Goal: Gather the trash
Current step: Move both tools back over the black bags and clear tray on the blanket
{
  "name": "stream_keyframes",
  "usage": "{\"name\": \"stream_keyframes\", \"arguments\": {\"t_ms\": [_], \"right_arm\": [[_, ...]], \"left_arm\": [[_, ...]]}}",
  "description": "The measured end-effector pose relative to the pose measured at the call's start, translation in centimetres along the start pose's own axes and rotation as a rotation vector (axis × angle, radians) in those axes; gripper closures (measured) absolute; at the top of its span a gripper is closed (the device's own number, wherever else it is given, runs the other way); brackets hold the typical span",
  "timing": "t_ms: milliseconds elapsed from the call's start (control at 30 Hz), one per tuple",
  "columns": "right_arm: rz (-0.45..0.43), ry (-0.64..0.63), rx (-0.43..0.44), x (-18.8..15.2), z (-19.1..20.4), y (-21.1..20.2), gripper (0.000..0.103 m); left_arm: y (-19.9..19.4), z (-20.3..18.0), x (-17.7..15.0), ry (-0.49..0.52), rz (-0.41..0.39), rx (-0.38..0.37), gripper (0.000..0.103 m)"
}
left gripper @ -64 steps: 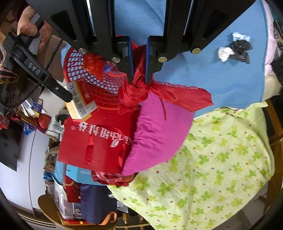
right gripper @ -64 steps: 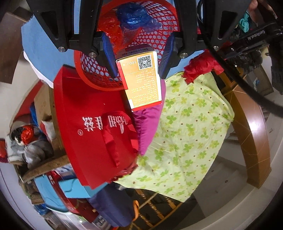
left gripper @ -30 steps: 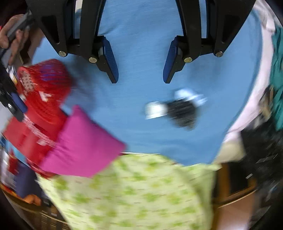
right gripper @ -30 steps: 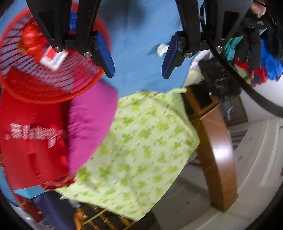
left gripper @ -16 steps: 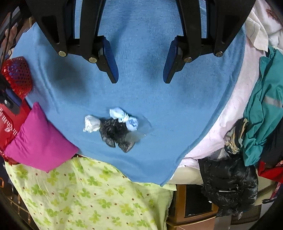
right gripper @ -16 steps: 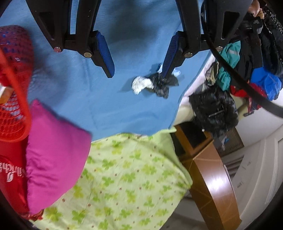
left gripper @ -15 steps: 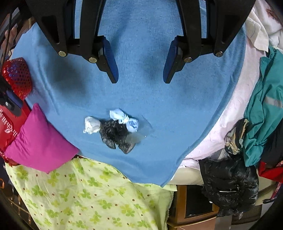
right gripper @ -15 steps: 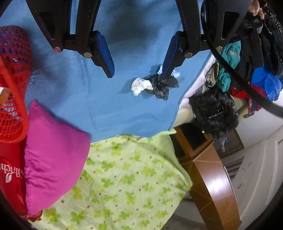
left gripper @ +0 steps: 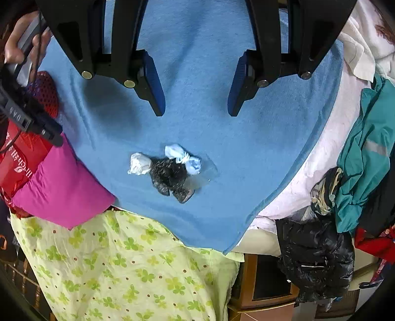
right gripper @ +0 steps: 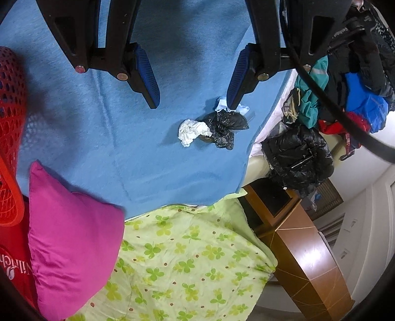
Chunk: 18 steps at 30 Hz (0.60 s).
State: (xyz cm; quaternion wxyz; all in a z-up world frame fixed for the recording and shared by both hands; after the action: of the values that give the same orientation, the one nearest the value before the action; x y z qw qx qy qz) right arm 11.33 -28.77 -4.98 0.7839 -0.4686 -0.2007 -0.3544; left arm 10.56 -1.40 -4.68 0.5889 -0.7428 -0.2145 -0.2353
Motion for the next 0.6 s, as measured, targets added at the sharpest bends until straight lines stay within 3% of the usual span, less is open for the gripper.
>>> {"name": "stream_keyframes", "arguments": {"t_ms": [233,333,467,533,600], "right_arm": [[0.003,-0.051,-0.042,-0.1,0.3,0.1,0.042],[0.019,-0.015,-0.013,0.1,-0.1,0.5,0.042],[0.052,0.003,-0.006,0.7,-0.4,2.1,0.042],[0.072,0.015,-0.007,1.0,-0.6,3.2,0.042],[0.093,0.029,0.001,1.2,-0.6,4.2,0.042]], "left_arm": [[3.3,-1.2,1.0,0.001,-0.013,-0.038,0.049],[4.3,-1.2,1.8,-0.015,-0.061,-0.059,0.049],[6.0,-0.2,2.3,-0.025,-0.101,-0.030,0.049],[7.3,0.5,2.2,-0.037,-0.061,-0.003,0.049],[8.2,1.4,2.5,-0.076,-0.023,-0.042,0.049]]}}
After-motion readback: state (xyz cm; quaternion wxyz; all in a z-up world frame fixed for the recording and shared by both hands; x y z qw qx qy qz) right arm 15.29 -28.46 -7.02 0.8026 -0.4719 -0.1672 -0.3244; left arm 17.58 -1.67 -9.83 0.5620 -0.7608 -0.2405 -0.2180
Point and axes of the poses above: each gripper's, at about its wrist camera, not at the fingertips, and y roughly the way its jaws point, z to its left, x to its top, the point moved 2 cm from there along y, roughly the way its jaws point, and after that the axes turned 5 degrees about z, right-handed, at the moved point
